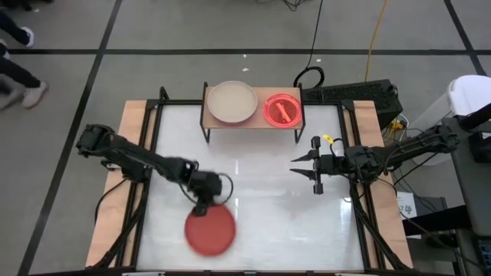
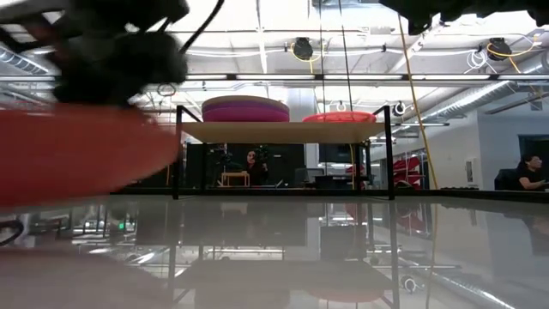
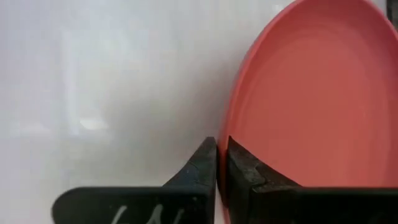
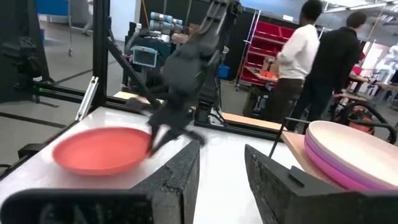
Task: Place and stack plates onto a shelf
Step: Stack the large orange plate on top of the other large brown plate on the shelf
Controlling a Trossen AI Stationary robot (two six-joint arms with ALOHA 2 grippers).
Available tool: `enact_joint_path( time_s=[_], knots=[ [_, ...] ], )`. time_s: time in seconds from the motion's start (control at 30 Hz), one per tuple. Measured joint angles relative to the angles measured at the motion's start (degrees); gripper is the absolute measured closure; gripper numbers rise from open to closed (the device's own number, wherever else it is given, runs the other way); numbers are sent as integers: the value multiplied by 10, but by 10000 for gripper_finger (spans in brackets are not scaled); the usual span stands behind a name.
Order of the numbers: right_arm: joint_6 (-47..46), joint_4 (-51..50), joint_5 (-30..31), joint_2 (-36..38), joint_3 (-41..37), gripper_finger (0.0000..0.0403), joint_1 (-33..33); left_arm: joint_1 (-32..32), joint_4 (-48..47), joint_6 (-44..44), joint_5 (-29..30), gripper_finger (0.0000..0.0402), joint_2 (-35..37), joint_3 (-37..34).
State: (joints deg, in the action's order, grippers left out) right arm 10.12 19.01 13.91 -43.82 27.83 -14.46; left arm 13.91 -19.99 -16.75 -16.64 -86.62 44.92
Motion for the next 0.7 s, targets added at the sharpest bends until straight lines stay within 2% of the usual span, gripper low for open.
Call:
enact_joint_path(
  time_s=[0.13,0.3,0.37,0.43,0.57,0.7],
  knots=[
    [16,1,11,0,0,293,0,-75,-8,87,92,391,56,42],
    [16,0,43,0,0,293,2,-209,-7,158,182,385,121,125],
    [15,0,42,0,0,293,1,-269,-3,186,180,386,136,157],
    [15,0,41,0,0,293,1,-338,26,188,153,389,136,192],
    [16,20,42,-1,-12,293,2,-464,40,127,90,390,111,267],
    [28,84,42,-1,-49,293,3,-547,-43,79,12,390,57,342]
  ],
)
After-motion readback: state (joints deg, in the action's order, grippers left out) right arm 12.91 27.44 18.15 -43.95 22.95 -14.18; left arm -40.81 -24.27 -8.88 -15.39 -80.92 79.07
